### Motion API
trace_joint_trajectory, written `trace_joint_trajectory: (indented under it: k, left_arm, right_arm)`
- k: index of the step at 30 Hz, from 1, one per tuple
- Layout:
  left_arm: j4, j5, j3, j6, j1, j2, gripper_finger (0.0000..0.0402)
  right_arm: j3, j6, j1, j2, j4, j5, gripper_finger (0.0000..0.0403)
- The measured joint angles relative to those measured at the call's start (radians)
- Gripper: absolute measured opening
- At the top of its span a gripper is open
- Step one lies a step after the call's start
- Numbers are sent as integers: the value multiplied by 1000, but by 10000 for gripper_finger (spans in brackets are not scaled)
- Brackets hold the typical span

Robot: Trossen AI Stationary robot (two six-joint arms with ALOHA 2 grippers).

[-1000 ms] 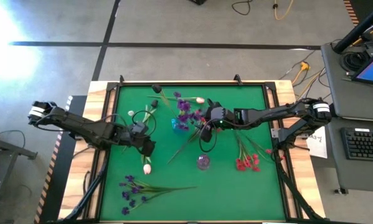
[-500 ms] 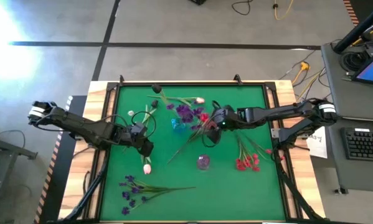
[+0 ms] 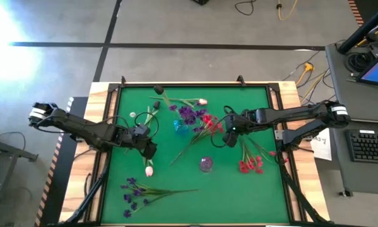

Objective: Sort flowers into vase by color
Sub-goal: Put the left pink flowers into the purple vase

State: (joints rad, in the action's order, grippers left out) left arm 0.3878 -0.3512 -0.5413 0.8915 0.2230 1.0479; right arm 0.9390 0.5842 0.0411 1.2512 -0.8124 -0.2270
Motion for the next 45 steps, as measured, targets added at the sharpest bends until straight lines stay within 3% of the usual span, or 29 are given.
trace_joint_trajectory:
  k: [5, 8, 11, 14, 20, 24, 40, 45]
  left_arm:
    - [-462, 42, 5, -394, 16, 91, 196]
    - [-627, 45, 3, -577, 24, 180, 196]
    - [-736, 24, 2, -656, 23, 293, 196]
    - [-824, -53, 2, -665, 24, 418, 196]
    - [-1082, -101, 1, -663, 24, 635, 196]
    - [-1164, -157, -3, -646, 24, 732, 196]
    - [-1184, -198, -14, -555, 23, 882, 196]
    - [-1207, -201, -24, -533, 25, 913, 179]
  right_arm:
    - [0, 0, -2, -1, 4, -1, 247]
    - [0, -1, -5, 2, 22, -2, 247]
    - [0, -5, -10, 7, 42, -9, 247]
    - [-1, -6, -14, 14, 68, -12, 247]
    - [-12, -9, -30, 15, 123, -35, 247]
    - [-12, -8, -41, 15, 144, -36, 247]
    - [-12, -8, -52, 15, 201, -39, 247]
    - [-12, -8, -52, 15, 201, -39, 247]
